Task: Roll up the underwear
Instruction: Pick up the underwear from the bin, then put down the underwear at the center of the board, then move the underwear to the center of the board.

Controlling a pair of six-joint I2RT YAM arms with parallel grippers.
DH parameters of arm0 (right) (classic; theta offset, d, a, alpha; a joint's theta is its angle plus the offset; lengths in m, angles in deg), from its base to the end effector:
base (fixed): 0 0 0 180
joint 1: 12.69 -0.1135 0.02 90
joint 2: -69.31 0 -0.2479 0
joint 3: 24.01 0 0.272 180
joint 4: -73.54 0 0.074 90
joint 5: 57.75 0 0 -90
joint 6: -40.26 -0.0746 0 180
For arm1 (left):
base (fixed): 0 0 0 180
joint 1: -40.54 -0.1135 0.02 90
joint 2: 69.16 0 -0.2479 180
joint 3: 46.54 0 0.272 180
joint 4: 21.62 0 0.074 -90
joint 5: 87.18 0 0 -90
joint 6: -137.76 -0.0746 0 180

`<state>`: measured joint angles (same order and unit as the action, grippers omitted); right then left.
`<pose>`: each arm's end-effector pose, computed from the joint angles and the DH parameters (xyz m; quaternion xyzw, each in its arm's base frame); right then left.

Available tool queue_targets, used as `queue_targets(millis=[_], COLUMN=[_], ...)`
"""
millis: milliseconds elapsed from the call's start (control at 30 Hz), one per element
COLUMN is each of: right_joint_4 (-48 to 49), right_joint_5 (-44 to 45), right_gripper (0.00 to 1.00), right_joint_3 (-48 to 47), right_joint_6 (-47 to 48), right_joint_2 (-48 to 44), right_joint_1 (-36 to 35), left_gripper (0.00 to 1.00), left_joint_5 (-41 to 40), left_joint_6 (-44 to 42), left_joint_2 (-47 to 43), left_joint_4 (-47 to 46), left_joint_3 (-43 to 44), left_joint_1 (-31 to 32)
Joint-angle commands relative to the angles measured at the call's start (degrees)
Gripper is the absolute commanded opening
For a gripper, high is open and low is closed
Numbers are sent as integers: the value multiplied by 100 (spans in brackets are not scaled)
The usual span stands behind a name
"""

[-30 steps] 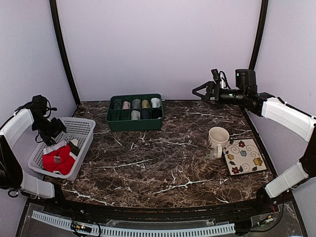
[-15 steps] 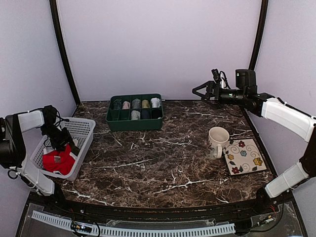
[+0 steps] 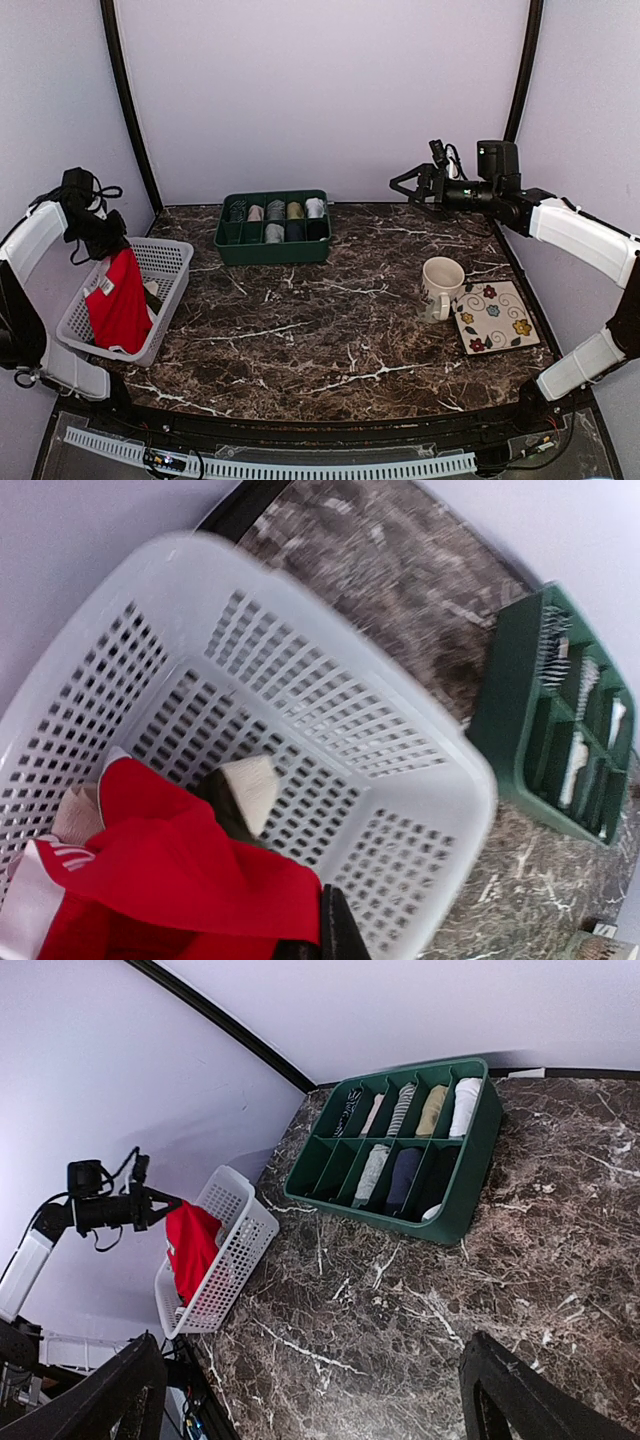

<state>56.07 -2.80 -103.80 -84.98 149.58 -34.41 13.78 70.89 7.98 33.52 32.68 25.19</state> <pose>0.3359 0.1799 0.3139 -0.0851 0.7867 0.4815 0.3768 0.3173 0.0724 0.2474 -0.2826 0.9014 -0.1118 0.3085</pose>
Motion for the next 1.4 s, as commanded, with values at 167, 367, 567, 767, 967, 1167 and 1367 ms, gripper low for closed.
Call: queue_targets(millis=[167,367,567,767,967,1167,1367], right_joint_4=[282,228,66,-190,-310,-1246,-1970], right_joint_5=[-118,-155,-133,-32,-370,-303,42], right_gripper=[100,100,100,100,99,92,86], right_joint_3=[-234,-290,-300,-226,26,-90,-300], right_joint_6=[-27,43,185,397,521,1276,1837], right_joint_2=[191,202,123,-29,-118,98,364], right_joint_1=[-26,-26,-23,-17,-98,-771,-1254], left_gripper=[0,0,0,19,96,99,81], left_joint_5=[1290,2167,3662,4008,2419,2502,2699], left_joint_6=[530,382,449,-500,-792,-1027,-703], left_joint_2=[-6,1154,1272,-540,-1221,-1247,-577], left_joint_4=[-116,110,-815,-1388,-468,-792,-1687], left_joint_3=[2405,5328,5552,1762,-697,-1037,-1354], left_joint_1=[1677,3316,4127,3881,3225,3431,4433])
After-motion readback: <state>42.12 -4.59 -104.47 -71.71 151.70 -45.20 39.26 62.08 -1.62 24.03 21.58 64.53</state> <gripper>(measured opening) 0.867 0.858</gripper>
